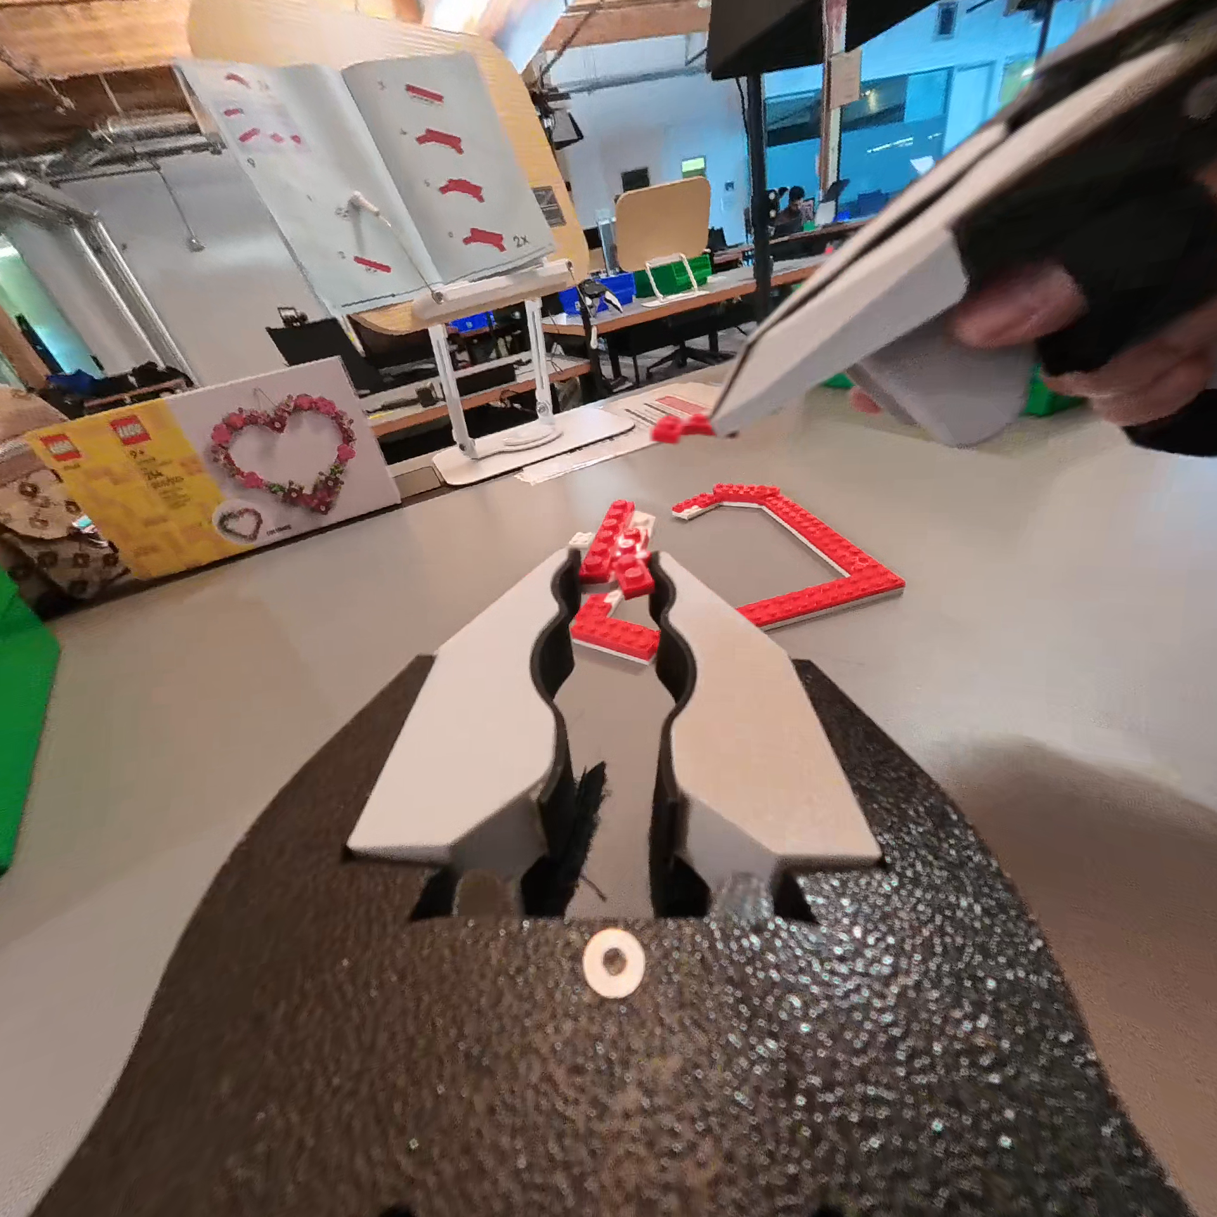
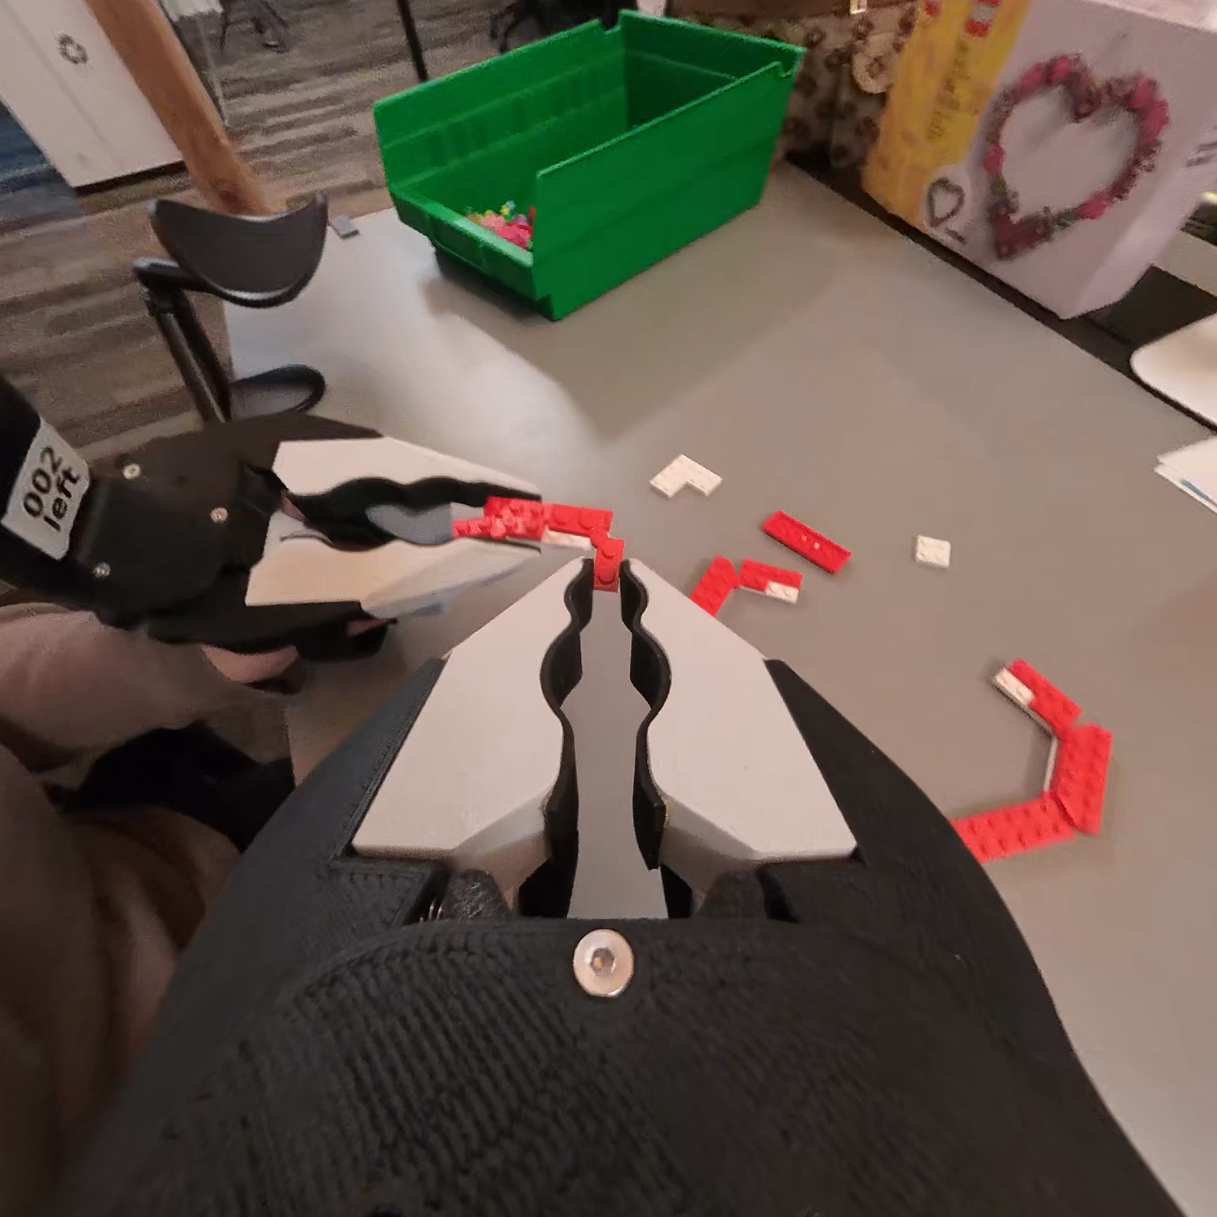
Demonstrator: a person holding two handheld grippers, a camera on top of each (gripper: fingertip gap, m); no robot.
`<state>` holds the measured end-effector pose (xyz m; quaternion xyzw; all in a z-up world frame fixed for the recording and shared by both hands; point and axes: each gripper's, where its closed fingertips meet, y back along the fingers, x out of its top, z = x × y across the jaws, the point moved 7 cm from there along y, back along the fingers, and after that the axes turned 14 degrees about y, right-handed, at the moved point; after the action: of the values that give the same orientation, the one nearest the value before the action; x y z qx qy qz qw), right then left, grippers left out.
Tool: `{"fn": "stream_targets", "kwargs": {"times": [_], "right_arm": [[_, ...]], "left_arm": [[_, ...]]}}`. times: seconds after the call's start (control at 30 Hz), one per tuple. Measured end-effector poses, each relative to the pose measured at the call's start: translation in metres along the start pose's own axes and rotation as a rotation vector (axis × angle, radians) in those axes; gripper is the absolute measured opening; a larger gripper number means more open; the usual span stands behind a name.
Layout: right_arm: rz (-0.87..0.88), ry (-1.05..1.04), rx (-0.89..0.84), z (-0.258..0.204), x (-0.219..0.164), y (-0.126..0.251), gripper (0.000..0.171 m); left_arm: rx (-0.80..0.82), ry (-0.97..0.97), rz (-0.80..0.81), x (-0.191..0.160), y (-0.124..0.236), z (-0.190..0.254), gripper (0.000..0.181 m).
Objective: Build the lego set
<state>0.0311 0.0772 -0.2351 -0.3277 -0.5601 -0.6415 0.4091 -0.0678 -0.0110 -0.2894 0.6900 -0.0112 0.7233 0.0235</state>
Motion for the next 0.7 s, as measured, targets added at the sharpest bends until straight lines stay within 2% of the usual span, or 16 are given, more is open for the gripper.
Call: {"fn": "stream_targets", "kwargs": {"times": [0.27,0.57,0.7], "right_arm": [[-0.03,-0.033,0.02,-0.01,0.0,-0.029,0.006],[-0.047,0.028,-0.014,-0.016,0.011,-0.038,0.006],[-0.151,0.064,-0.053,-0.01,-0.001,-0.034,0.006]], "left_arm": [[0.047,-0.021,-0.009,0.001,0.003,-0.008,0.018],[0.063,-0.033,0.03,0.005,0.008,-0.013,0.018],[0.055,-0.067,0.003,0.005,0.009,-0.018,0.018]]}}
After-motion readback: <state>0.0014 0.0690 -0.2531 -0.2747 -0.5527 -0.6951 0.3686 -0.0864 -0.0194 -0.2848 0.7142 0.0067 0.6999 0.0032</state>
